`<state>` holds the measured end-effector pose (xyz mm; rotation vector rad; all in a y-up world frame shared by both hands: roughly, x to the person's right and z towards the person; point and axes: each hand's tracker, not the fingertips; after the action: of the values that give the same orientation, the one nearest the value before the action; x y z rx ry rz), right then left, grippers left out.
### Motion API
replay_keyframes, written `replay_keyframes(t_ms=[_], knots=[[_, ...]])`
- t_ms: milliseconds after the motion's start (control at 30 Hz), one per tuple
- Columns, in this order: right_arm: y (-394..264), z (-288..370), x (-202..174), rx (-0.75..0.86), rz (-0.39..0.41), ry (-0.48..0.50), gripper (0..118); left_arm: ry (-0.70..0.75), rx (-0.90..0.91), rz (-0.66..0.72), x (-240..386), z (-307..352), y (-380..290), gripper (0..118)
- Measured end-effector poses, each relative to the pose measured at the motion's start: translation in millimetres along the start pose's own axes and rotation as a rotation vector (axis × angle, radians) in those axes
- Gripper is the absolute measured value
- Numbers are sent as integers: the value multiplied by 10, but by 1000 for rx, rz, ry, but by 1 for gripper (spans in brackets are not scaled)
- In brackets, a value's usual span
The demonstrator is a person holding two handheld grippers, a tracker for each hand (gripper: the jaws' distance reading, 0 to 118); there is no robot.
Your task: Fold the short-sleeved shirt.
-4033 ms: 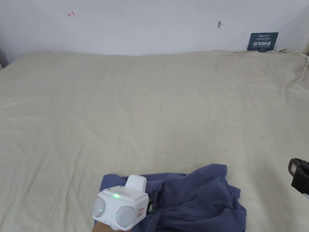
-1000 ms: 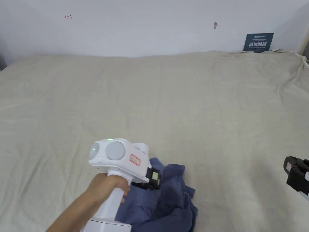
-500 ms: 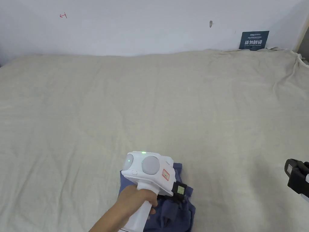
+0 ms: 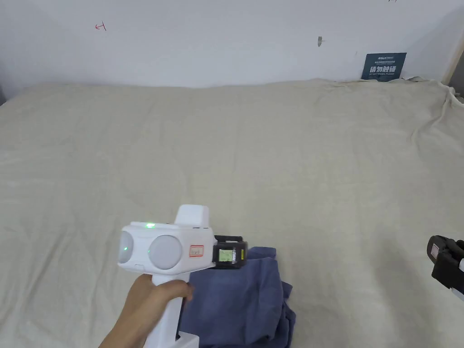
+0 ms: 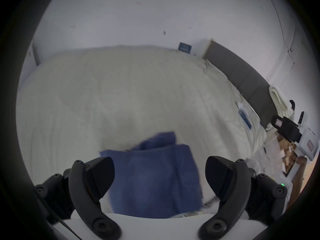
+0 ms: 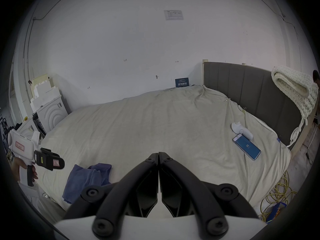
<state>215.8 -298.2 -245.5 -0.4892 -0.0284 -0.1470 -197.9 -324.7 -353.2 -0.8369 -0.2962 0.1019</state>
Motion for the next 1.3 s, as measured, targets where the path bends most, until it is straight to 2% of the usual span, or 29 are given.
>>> replay_keyframes(t_ms=[33,67,100,167,200,267,367,467,700,1000,1300], knots=[[1,-3,-8,0,0,2,0,21,31,13,-56,9,-30,93],[2,-8,-16,1,2,4,0,39,52,6,-103,26,-70,75],[3,-10,-25,0,3,6,0,49,74,2,-141,33,-120,61],[1,-23,-35,-2,4,9,0,49,40,21,-185,2,-183,27],[0,-28,-40,-3,4,10,0,40,28,42,-205,-21,-229,15],[-9,-40,-34,-5,3,12,0,9,35,51,-212,-69,-342,1],[-22,-44,-19,-8,-7,16,0,-5,5,37,-141,-234,-474,0],[-27,-39,0,-10,-8,12,0,9,4,-35,11,-396,-615,0],[-35,2,88,-11,-14,-2,0,-88,-45,-68,485,-739,-829,0],[-66,22,155,-21,-20,-17,0,-140,-102,-134,1050,-1035,-1085,0],[-72,79,151,-17,-23,-23,0,-149,-124,-153,1130,-1092,-1135,0]])
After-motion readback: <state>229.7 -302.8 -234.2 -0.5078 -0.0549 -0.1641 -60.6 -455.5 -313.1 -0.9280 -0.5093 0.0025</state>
